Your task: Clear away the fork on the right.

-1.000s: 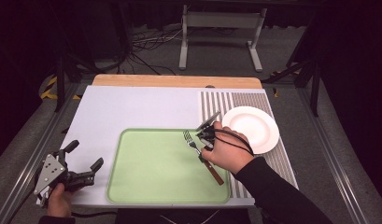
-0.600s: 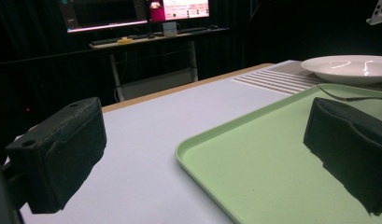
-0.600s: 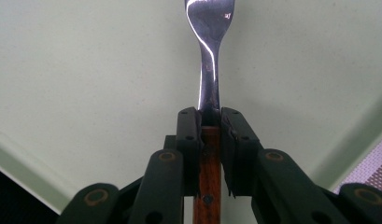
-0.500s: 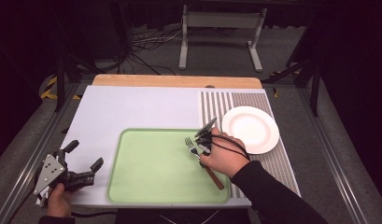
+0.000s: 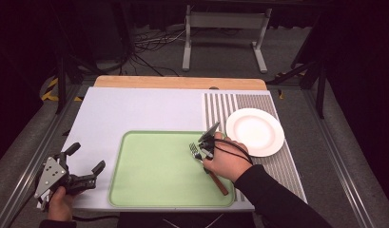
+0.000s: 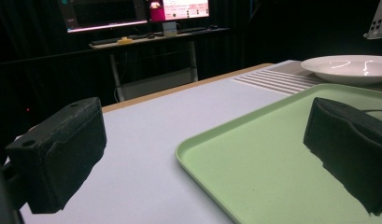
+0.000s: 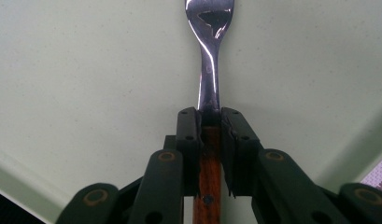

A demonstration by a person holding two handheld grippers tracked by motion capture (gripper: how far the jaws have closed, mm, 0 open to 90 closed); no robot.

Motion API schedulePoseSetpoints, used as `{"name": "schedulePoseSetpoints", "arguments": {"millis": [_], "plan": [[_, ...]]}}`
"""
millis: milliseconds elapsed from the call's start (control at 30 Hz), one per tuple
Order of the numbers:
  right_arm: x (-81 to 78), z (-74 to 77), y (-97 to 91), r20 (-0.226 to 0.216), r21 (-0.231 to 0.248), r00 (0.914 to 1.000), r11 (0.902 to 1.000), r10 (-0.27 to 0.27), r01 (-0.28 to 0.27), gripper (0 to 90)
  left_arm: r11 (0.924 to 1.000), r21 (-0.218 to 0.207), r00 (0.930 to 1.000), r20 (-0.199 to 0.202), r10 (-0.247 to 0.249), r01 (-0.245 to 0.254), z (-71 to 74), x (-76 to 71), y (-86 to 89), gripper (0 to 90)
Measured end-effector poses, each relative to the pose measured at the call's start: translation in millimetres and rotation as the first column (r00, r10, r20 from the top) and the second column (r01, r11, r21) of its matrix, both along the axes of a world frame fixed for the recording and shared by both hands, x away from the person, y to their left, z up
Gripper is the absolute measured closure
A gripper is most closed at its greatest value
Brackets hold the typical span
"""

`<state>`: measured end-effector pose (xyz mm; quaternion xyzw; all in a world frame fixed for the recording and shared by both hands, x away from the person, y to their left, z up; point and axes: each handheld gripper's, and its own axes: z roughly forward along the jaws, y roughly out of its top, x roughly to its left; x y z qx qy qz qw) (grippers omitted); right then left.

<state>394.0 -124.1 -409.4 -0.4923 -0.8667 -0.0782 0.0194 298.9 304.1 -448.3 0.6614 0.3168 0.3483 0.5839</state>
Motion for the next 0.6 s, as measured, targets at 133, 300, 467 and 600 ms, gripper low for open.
{"name": "schedulePoseSetpoints", "arguments": {"millis": [133, 300, 467, 600], "plan": [[1.5, -2.7, 0.4, -0.003, -0.003, 1.0000, 1.0000, -0.002, 0.001, 77.9, 1.0000, 0.000, 1.0000, 0.000, 0.000, 0.000, 0.0, 0.0, 0.0, 0.0], [1.9, -2.8, 0.7, -0.004, 0.000, 1.0000, 1.0000, -0.007, 0.007, 77.7, 1.0000, -0.001, 1.0000, 0.000, 0.000, 0.000, 0.0, 0.0, 0.0, 0.0], [2.4, -1.3, 1.1, 0.026, 0.020, 0.9994, 0.9995, 0.024, -0.024, 65.1, 1.0000, 0.000, 1.0000, 0.000, 0.001, -0.001, 0.0, 0.0, 0.0, 0.0], [2.7, 2.3, 1.0, 0.059, 0.032, 0.9973, 0.9984, 0.045, -0.047, 58.1, 1.0000, -0.001, 1.0000, 0.000, 0.001, -0.001, 0.0, 0.0, 0.0, 0.0]]}}
